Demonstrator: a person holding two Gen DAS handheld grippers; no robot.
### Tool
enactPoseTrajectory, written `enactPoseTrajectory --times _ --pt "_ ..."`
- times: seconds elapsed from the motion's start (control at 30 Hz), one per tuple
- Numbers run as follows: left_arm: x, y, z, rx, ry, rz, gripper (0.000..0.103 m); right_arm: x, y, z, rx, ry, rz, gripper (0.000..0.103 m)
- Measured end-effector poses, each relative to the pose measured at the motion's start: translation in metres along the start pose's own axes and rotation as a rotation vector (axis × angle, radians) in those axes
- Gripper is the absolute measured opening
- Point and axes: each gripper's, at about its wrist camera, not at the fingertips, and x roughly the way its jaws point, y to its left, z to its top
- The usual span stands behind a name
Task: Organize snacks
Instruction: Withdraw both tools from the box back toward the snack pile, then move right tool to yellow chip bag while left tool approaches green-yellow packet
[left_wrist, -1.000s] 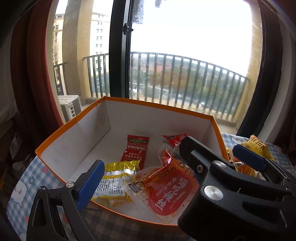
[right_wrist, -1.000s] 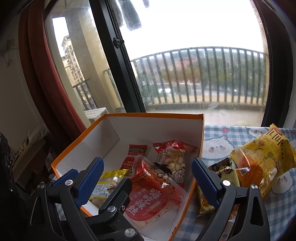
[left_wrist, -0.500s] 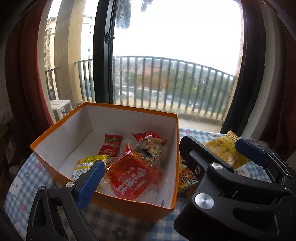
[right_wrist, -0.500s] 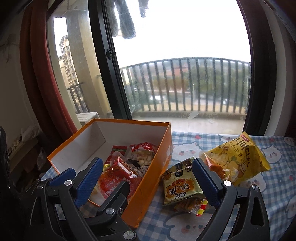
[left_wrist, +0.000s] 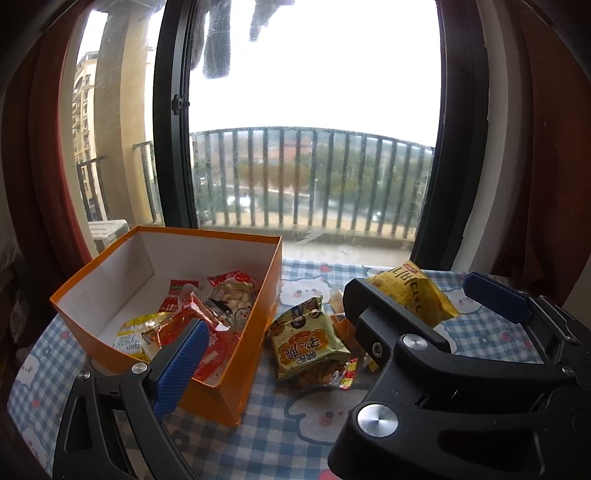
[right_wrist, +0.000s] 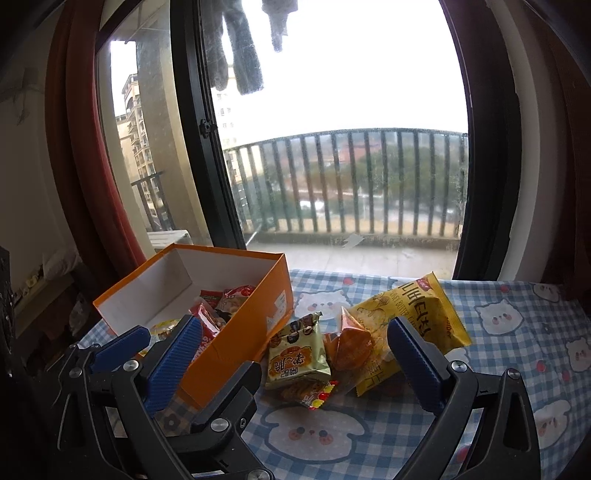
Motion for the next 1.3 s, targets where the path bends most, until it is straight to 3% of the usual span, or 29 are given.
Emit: enactPoseTrajectory --times 0.37,0.67,0.93,1.3 --pt "0.012 -0.049 -0.009 0.023 0.01 -0.051 0.098 -0.023 -0.048 -0.007 -0.037 -0.002 -0.067 0.102" --pt "0.038 -0.079 -0.018 0.035 0.044 -0.098 0.098 -0.017 -0.087 -0.017 -0.008 0.033 -0.129 0.102" --pt "0.07 -0.094 -0.034 0.049 0.078 -0.123 0.098 0.004 -0.11 -0.032 -0.014 0.085 -0.16 0.102" --pt "0.112 -0.085 -0.049 0.066 0.151 -0.07 0.098 0.059 -0.123 -0.056 0.034 0.157 -0.131 0.102"
